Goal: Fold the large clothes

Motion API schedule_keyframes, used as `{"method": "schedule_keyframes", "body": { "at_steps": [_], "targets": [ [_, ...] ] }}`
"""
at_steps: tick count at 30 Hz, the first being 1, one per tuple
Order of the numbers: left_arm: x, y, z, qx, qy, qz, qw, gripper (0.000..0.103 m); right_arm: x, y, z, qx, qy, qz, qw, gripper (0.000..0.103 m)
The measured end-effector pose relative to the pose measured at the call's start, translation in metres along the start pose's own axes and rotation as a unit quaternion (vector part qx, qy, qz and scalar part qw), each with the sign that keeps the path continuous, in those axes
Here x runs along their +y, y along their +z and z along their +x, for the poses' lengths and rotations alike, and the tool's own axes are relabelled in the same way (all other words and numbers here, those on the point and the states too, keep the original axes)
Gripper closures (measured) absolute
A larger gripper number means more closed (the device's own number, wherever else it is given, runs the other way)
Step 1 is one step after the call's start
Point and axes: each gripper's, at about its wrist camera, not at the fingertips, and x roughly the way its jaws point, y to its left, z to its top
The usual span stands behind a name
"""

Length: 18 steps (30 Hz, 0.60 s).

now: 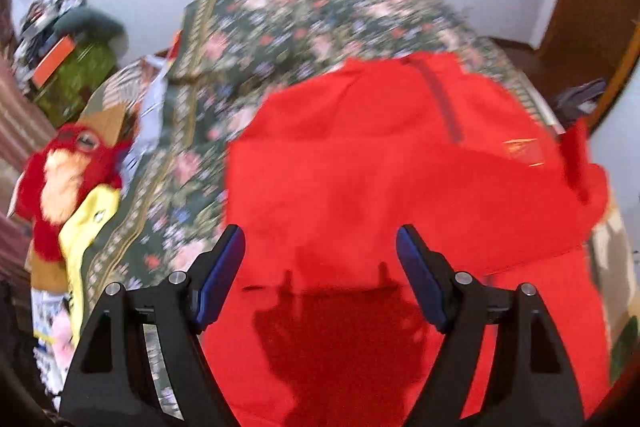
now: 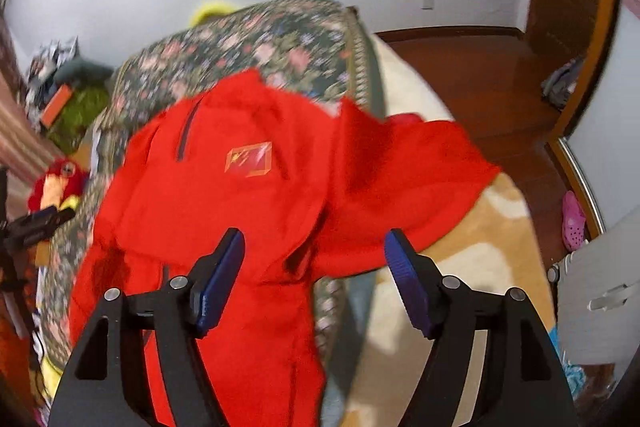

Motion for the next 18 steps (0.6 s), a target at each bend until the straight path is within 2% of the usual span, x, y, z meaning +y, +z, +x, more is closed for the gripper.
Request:
{"method": "schedule_keyframes", "body": {
  "at_steps": [3,7,12,18],
  "targets": [
    [-0.023,0.006,-0.005,-0.014,-0.027,0.011,0.9995,0.026,-0.022,0.002,0.002,-0.005,-0.012,0.032,0.999,0.027],
    [-0.052,0.008,0.000,-0.019,-0.059,0.028,0.9977,0.026,-0.061,0.002,0.024,0.014,-0.021,0.092,0.995,0.027],
    [-0.083,0.007,0.021,-0.010,-0.076,0.053,0.9956,0.026,-0.103,0.000,0.057,0.044,-0.014,0.167,0.985,0.027],
    [-0.100,0.004,0.049,0.008,-0.096,0.054,0.9939,0.026,-0.137,0.007,0.090,0.052,0.001,0.223,0.973,0.027]
  ]
}}
